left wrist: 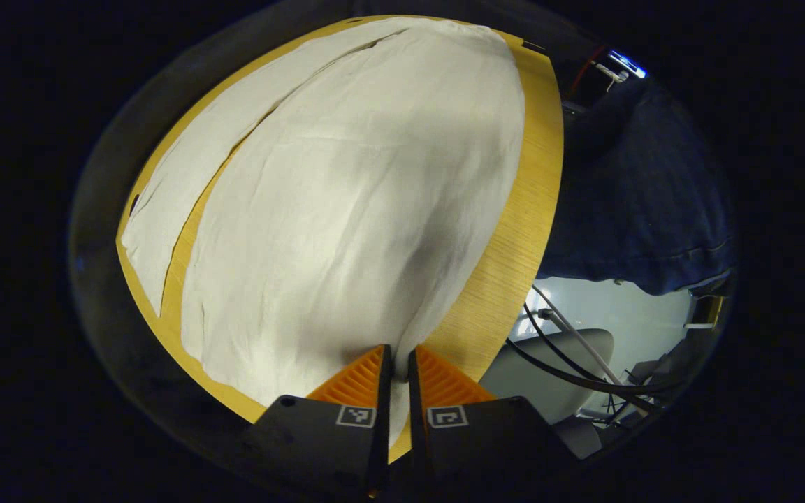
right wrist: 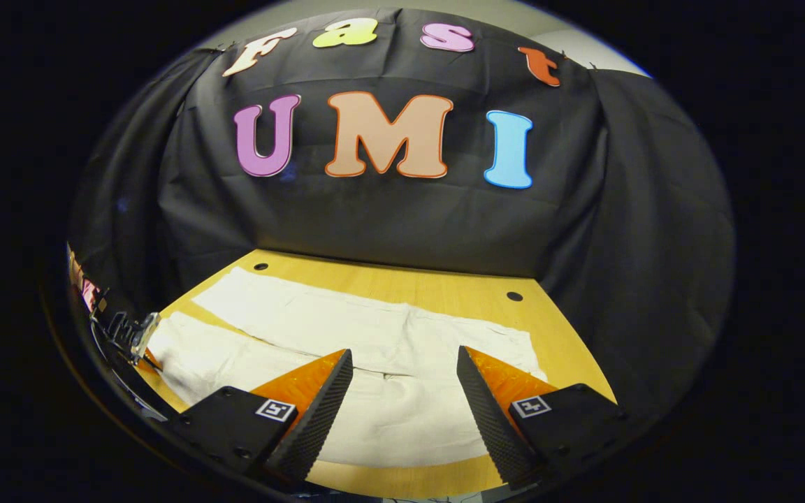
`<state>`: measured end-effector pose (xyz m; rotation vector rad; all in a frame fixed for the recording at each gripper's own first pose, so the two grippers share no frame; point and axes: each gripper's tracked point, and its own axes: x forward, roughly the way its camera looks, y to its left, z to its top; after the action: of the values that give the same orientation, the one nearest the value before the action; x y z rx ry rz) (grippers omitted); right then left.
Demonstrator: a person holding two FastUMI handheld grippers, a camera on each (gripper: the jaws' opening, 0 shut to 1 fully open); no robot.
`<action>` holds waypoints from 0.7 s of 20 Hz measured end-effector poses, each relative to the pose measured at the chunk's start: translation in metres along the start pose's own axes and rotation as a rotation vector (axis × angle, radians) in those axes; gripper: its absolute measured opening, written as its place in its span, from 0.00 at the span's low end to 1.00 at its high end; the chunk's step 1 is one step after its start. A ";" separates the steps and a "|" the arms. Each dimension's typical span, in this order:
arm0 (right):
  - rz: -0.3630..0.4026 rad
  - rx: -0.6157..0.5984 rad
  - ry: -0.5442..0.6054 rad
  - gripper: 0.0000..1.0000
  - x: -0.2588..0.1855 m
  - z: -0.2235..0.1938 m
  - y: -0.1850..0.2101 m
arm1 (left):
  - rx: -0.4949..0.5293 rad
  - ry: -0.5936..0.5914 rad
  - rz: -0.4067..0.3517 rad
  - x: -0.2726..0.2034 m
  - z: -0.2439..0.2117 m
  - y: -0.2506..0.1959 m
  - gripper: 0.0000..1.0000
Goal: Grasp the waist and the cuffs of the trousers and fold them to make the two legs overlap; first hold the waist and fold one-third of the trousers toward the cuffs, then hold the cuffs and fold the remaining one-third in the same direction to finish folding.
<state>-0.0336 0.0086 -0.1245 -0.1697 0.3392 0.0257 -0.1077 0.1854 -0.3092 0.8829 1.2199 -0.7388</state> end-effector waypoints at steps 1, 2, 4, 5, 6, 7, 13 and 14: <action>0.023 -0.015 0.014 0.96 0.005 -0.005 0.002 | -0.010 0.002 -0.008 0.000 -0.001 -0.001 0.06; 0.044 -0.032 0.032 0.96 0.010 -0.009 0.002 | -0.011 0.008 -0.014 0.000 -0.001 -0.001 0.00; 0.088 -0.070 0.075 0.96 0.020 -0.021 0.003 | 0.008 0.019 -0.027 0.001 0.001 -0.001 0.00; 0.116 -0.090 0.100 0.95 0.021 -0.030 0.003 | 0.011 0.025 -0.030 0.001 0.002 0.000 0.00; 0.144 -0.117 0.129 0.96 0.024 -0.039 0.001 | 0.007 0.029 -0.031 0.002 0.002 0.000 0.00; 0.178 -0.148 0.162 0.96 0.026 -0.052 -0.001 | 0.000 0.035 -0.029 0.002 0.003 0.000 0.00; 0.374 -0.463 0.430 0.97 0.029 -0.132 -0.044 | -0.047 0.053 0.004 0.002 0.002 0.000 0.00; 0.414 -0.531 0.488 0.98 0.028 -0.147 -0.053 | -0.049 0.059 0.010 0.003 0.001 0.000 0.00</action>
<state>-0.0530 -0.0683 -0.2613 -0.6344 0.8486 0.4931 -0.1068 0.1838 -0.3120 0.8748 1.2800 -0.6765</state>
